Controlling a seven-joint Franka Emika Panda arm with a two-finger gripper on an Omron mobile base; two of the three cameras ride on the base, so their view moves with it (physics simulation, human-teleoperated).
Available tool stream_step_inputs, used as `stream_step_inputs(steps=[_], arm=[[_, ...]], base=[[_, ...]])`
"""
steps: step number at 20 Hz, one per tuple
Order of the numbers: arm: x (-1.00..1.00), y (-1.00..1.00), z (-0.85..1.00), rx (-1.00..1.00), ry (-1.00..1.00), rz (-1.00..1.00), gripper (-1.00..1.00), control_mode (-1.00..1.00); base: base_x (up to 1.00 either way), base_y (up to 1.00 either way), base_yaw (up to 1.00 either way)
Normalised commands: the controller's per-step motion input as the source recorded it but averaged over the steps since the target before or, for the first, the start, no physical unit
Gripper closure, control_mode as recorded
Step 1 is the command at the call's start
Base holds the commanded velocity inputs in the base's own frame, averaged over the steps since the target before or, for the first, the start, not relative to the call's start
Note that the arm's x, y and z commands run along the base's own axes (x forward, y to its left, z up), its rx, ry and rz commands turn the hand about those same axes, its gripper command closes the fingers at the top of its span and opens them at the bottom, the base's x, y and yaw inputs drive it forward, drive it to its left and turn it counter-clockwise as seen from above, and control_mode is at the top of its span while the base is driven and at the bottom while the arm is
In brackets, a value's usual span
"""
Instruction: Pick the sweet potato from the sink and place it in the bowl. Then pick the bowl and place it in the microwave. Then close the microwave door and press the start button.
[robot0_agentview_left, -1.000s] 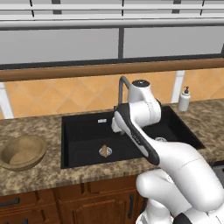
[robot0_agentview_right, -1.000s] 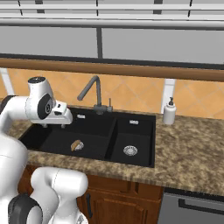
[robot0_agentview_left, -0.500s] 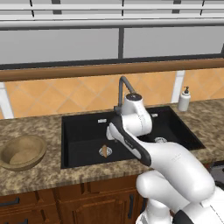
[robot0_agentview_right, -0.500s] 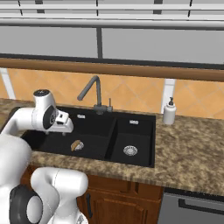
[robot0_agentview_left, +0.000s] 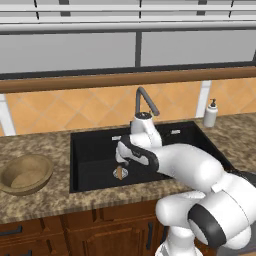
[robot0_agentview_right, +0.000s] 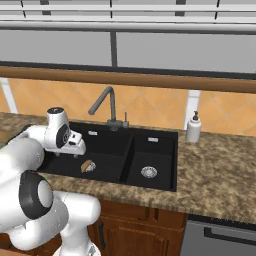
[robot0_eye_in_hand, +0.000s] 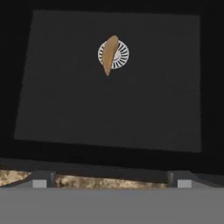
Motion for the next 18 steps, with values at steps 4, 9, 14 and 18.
stream_step_inputs(steps=[4, 9, 14, 18], arm=[[0.47, 0.11, -0.18, -0.01, 0.08, -0.04, -1.00, -1.00], [0.39, 0.00, -0.28, -0.02, 0.07, -0.01, -1.00, -1.00], [0.37, 0.00, -0.40, -0.03, 0.01, 0.00, -1.00, -1.00], [0.27, 0.10, -0.29, -0.01, 0.01, 0.00, -1.00, -1.00]], base=[[0.00, 0.00, 0.00], [0.00, 0.00, 0.00], [0.00, 0.00, 0.00], [0.00, 0.00, 0.00]])
